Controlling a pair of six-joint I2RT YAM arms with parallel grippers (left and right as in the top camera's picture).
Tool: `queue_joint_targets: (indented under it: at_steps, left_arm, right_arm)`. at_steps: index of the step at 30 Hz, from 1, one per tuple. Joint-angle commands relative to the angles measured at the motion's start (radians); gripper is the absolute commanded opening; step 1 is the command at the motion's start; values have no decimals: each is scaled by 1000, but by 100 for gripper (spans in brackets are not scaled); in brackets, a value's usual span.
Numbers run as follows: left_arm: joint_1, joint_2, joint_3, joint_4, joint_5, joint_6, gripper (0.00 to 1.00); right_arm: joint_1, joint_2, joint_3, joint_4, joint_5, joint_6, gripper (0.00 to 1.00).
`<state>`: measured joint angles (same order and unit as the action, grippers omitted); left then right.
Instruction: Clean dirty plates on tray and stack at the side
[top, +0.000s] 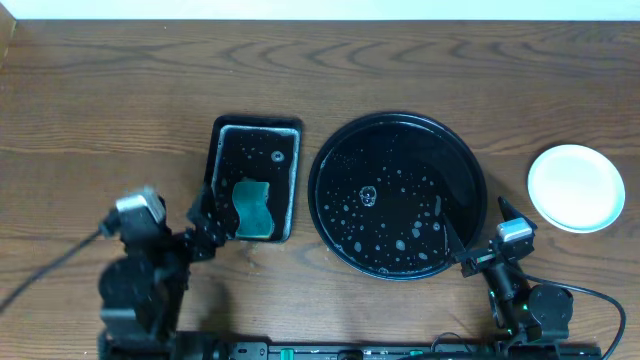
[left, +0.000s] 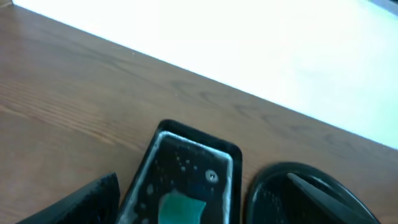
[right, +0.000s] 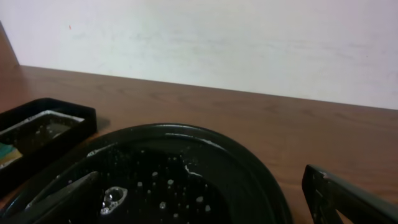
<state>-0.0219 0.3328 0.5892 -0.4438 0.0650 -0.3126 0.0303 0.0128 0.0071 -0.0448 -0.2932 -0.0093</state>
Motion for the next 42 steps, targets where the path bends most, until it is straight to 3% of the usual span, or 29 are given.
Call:
queue_joint_targets:
  at_steps: [1, 10, 20, 42]
  left_arm:
    - [6, -116, -119, 64, 6, 17, 83]
    - [6, -333, -359, 247, 5, 32, 83]
    - [4, -331, -575, 469, 2, 31, 83]
    - [-3, -329, -585, 444, -2, 31, 83]
  right_arm:
    - [2, -4, -2, -5, 5, -7, 99]
    - [2, -4, -2, -5, 5, -7, 99]
    - [2, -4, -2, -5, 5, -7, 99]
    - [2, -4, -2, -5, 5, -7, 99]
